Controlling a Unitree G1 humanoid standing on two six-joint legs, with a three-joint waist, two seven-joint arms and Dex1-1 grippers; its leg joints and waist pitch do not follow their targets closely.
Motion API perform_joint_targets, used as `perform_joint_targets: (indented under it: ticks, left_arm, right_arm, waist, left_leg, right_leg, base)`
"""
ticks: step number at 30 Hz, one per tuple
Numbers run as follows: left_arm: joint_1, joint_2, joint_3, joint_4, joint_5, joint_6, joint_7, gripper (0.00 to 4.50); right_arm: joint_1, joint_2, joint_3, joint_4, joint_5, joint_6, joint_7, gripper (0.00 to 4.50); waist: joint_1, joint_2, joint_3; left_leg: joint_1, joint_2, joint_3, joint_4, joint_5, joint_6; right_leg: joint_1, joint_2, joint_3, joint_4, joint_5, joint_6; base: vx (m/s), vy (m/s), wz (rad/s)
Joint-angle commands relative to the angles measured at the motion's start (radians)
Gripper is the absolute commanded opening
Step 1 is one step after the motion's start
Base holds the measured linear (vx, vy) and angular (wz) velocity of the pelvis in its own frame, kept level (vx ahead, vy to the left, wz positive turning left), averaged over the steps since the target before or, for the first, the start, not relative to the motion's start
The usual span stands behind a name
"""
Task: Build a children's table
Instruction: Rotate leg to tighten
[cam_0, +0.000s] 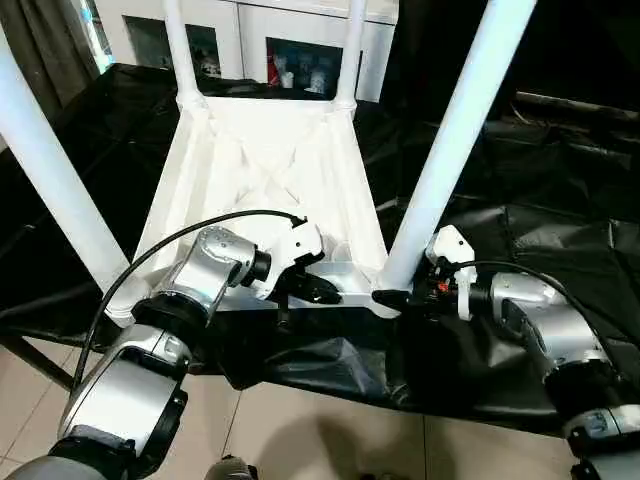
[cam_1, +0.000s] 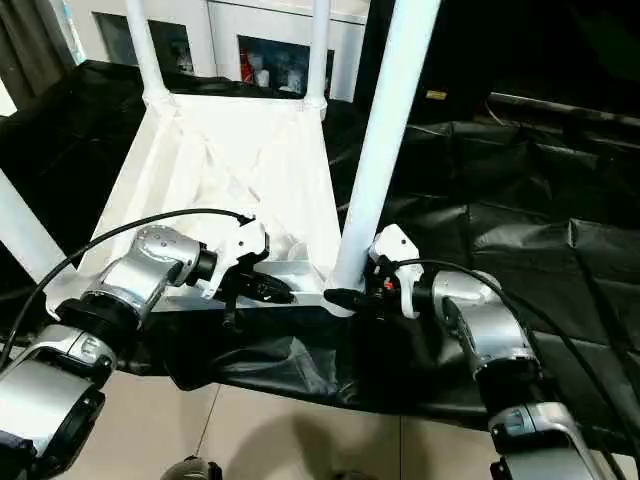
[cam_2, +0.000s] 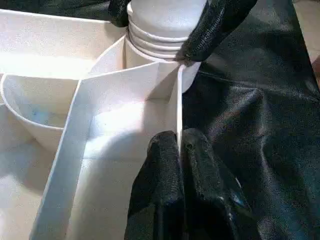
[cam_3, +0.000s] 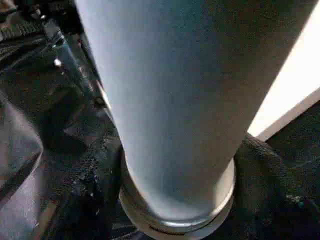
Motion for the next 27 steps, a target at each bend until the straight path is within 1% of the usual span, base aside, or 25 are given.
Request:
perform_joint_targets:
  ticks: [1,2,3,4,5,6,7,8,9,10,11,12,14,15,16,18,20,21,22,23,24,25,26,27]
  left_arm:
    - [0.010,-0.057,0.008,0.041,-0.002,0.010,0.091,0.00]
    - [0.004,-0.074,0.012,0.056,0.007,0.017,0.145,0.00]
    - [-0.002,-0.092,0.014,0.072,0.019,0.019,0.204,0.00]
    - [-0.012,-0.125,0.019,0.099,0.034,0.028,0.302,0.00]
    - [-0.016,-0.144,0.021,0.110,0.039,0.035,0.341,0.00]
    - [-0.019,-0.163,0.025,0.118,0.041,0.044,0.387,0.00]
    - [-0.025,-0.192,0.033,0.127,0.043,0.059,0.451,0.00]
    - [-0.029,-0.213,0.034,0.133,0.049,0.068,0.499,0.00]
    - [-0.034,-0.261,0.025,0.139,0.066,0.077,0.580,0.00]
    - [-0.035,-0.268,0.024,0.138,0.066,0.080,0.586,0.00]
    - [-0.036,-0.281,0.024,0.137,0.066,0.084,0.595,0.00]
    - [-0.038,-0.293,0.023,0.139,0.069,0.083,0.609,0.00]
    - [-0.041,-0.309,0.022,0.136,0.067,0.073,0.603,0.00]
    - [-0.043,-0.308,0.023,0.138,0.066,0.066,0.589,0.00]
    - [-0.043,-0.308,0.023,0.138,0.066,0.066,0.589,0.00]
    - [-0.044,-0.297,0.025,0.146,0.069,0.051,0.576,0.00]
    - [-0.041,-0.276,0.025,0.146,0.068,0.043,0.552,0.00]
    - [-0.041,-0.276,0.025,0.146,0.068,0.043,0.552,0.00]
    - [-0.036,-0.249,0.023,0.142,0.067,0.032,0.510,0.00]
    - [-0.035,-0.241,0.021,0.140,0.066,0.028,0.497,0.00]
    - [-0.035,-0.220,0.019,0.138,0.064,0.033,0.464,0.00]
    - [-0.034,-0.209,0.019,0.137,0.064,0.031,0.447,0.00]
    - [-0.034,-0.190,0.018,0.135,0.061,0.025,0.412,0.00]
    - [-0.034,-0.174,0.016,0.134,0.060,0.018,0.382,0.00]
  right_arm:
    - [0.009,0.048,-0.017,0.011,0.019,0.007,-0.081,2.70]
    - [0.007,0.073,-0.028,0.034,0.004,-0.001,-0.152,2.70]
    - [0.004,0.096,-0.036,0.057,-0.013,-0.004,-0.222,2.70]
    - [-0.003,0.138,-0.051,0.096,-0.040,-0.010,-0.346,2.69]
    - [-0.010,0.160,-0.063,0.118,-0.048,-0.008,-0.412,2.69]
    - [-0.020,0.183,-0.082,0.141,-0.048,0.002,-0.482,2.69]
    - [-0.036,0.216,-0.111,0.173,-0.050,0.015,-0.586,2.69]
    - [-0.049,0.236,-0.127,0.197,-0.055,0.025,-0.659,2.69]
    - [-0.077,0.274,-0.144,0.241,-0.072,0.053,-0.792,2.69]
    - [-0.081,0.281,-0.146,0.245,-0.072,0.055,-0.805,2.69]
    - [-0.087,0.297,-0.151,0.248,-0.068,0.055,-0.819,2.69]
    - [-0.094,0.313,-0.146,0.248,-0.078,0.044,-0.832,2.69]
    - [-0.102,0.331,-0.121,0.239,-0.106,0.006,-0.823,2.69]
    - [-0.105,0.332,-0.121,0.236,-0.103,-0.022,-0.806,3.04]
    - [-0.105,0.332,-0.121,0.236,-0.103,-0.022,-0.806,3.39]
    - [-0.109,0.326,-0.129,0.231,-0.093,-0.044,-0.783,3.41]
    - [-0.114,0.297,-0.112,0.226,-0.096,-0.065,-0.730,3.67]
    - [-0.114,0.297,-0.112,0.226,-0.096,-0.065,-0.730,3.80]
    - [-0.113,0.258,-0.093,0.206,-0.091,-0.077,-0.643,3.86]
    - [-0.112,0.246,-0.090,0.198,-0.087,-0.081,-0.614,3.86]
    - [-0.105,0.213,-0.082,0.174,-0.072,-0.082,-0.529,3.86]
    - [-0.101,0.195,-0.077,0.162,-0.065,-0.081,-0.482,3.86]
    - [-0.091,0.162,-0.065,0.138,-0.056,-0.079,-0.402,3.86]
    - [-0.081,0.135,-0.054,0.117,-0.049,-0.076,-0.341,3.86]
  waist:
    - [-0.004,-0.009,-0.063]
    - [-0.006,-0.006,-0.061]
    - [-0.010,-0.006,-0.057]
    - [-0.012,-0.004,-0.056]
    - [-0.017,-0.005,-0.054]
    - [-0.020,0.001,-0.054]
    - [-0.030,-0.001,-0.053]
    - [-0.033,-0.001,-0.053]
    - [-0.038,-0.003,-0.052]
    - [-0.042,0.009,-0.052]
    - [-0.044,0.002,-0.053]
    - [-0.045,0.002,-0.052]
    - [-0.045,0.001,-0.054]
    - [-0.045,0.001,-0.055]
    - [-0.044,0.003,-0.058]
    - [-0.044,0.004,-0.059]
    - [-0.044,0.005,-0.061]
    - [-0.042,-0.002,-0.062]
    - [-0.042,0.000,-0.061]
    - [-0.043,0.000,-0.061]
    - [-0.043,-0.005,-0.060]
    - [-0.042,-0.004,-0.059]
    - [-0.040,-0.005,-0.060]
    - [-0.038,-0.004,-0.062]
  left_leg:
    - [0.023,0.008,0.002,-0.060,-0.207,0.061]
    - [0.024,0.007,0.002,-0.062,-0.224,0.054]
    - [0.028,0.007,0.000,-0.066,-0.268,0.032]
    - [0.029,0.007,-0.001,-0.068,-0.288,0.019]
    - [0.031,0.006,-0.003,-0.071,-0.325,-0.006]
    - [0.034,0.004,-0.008,-0.073,-0.353,-0.023]
    - [0.032,0.002,-0.011,-0.075,-0.373,-0.032]
    - [0.034,0.002,-0.011,-0.076,-0.381,-0.039]
    - [0.037,0.000,-0.013,-0.075,-0.401,-0.041]
    - [0.037,-0.001,-0.015,-0.076,-0.408,-0.043]
    - [0.040,-0.003,-0.016,-0.075,-0.439,-0.036]
    - [0.041,-0.003,-0.017,-0.074,-0.447,-0.031]
    - [0.035,-0.006,-0.019,-0.076,-0.441,-0.018]
    - [0.031,-0.006,-0.021,-0.079,-0.428,-0.012]
    - [0.030,-0.004,-0.020,-0.080,-0.409,-0.006]
    - [0.027,-0.003,-0.019,-0.082,-0.389,-0.001]
    - [0.025,-0.002,-0.017,-0.082,-0.364,0.004]
    - [0.023,-0.002,-0.015,-0.080,-0.350,0.014]
    - [0.021,-0.002,-0.014,-0.080,-0.341,0.022]
    - [0.020,-0.002,-0.014,-0.080,-0.341,0.027]
    - [0.020,-0.001,-0.012,-0.079,-0.341,0.036]
    - [0.021,0.000,-0.012,-0.078,-0.345,0.044]
    - [0.020,-0.001,-0.012,-0.077,-0.338,0.047]
    - [0.018,0.001,-0.012,-0.076,-0.315,0.054]
  right_leg:
    - [0.042,-0.028,0.010,-0.056,-0.130,-0.244]
    - [0.040,-0.028,0.010,-0.059,-0.154,-0.241]
    - [0.036,-0.029,0.009,-0.067,-0.226,-0.227]
    - [0.034,-0.030,0.010,-0.071,-0.265,-0.216]
    - [0.030,-0.032,0.010,-0.079,-0.337,-0.194]
    - [0.029,-0.033,0.009,-0.085,-0.405,-0.169]
    - [0.026,-0.030,0.008,-0.089,-0.435,-0.153]
    - [0.023,-0.029,0.008,-0.090,-0.444,-0.150]
    - [0.020,-0.028,0.006,-0.096,-0.471,-0.138]
    - [0.020,-0.027,0.006,-0.095,-0.478,-0.134]
    - [0.017,-0.026,0.003,-0.106,-0.511,-0.110]
    - [0.014,-0.026,0.004,-0.109,-0.517,-0.106]
    - [0.018,-0.027,0.004,-0.111,-0.516,-0.095]
    - [0.022,-0.028,0.003,-0.111,-0.505,-0.093]
    - [0.024,-0.028,0.004,-0.109,-0.475,-0.097]
    - [0.026,-0.026,0.004,-0.104,-0.420,-0.112]
    - [0.030,-0.025,0.005,-0.098,-0.362,-0.130]
    - [0.033,-0.025,0.005,-0.095,-0.338,-0.140]
    - [0.035,-0.026,0.005,-0.095,-0.323,-0.147]
    - [0.036,-0.026,0.004,-0.094,-0.321,-0.149]
    - [0.038,-0.027,0.004,-0.096,-0.328,-0.150]
    - [0.036,-0.030,0.005,-0.098,-0.346,-0.151]
    - [0.039,-0.030,0.005,-0.098,-0.347,-0.151]
    - [0.041,-0.033,0.007,-0.095,-0.325,-0.157]
  base:
    - [0.000,0.000,0.00]
    - [0.000,0.000,0.00]
    - [0.000,0.000,0.00]
    - [0.000,0.000,0.00]
    - [0.000,0.000,0.00]
    - [0.000,0.000,0.00]
    - [0.000,0.000,0.00]
    - [0.000,0.000,0.00]
    - [0.000,0.000,0.00]
    - [0.000,0.000,0.00]
    - [0.000,0.000,0.00]
    - [0.000,0.000,0.00]
    - [0.000,0.000,0.00]
    - [0.000,0.000,0.00]
    - [0.000,0.000,0.00]
    - [0.000,0.000,0.00]
    - [0.000,0.000,0.00]
    - [0.000,0.000,0.00]
    - [0.000,0.000,0.00]
    - [0.000,0.000,0.00]
    - [0.000,0.000,0.00]
    - [0.000,0.000,0.00]
    - [0.000,0.000,0.00]
    - [0.000,0.000,0.00]
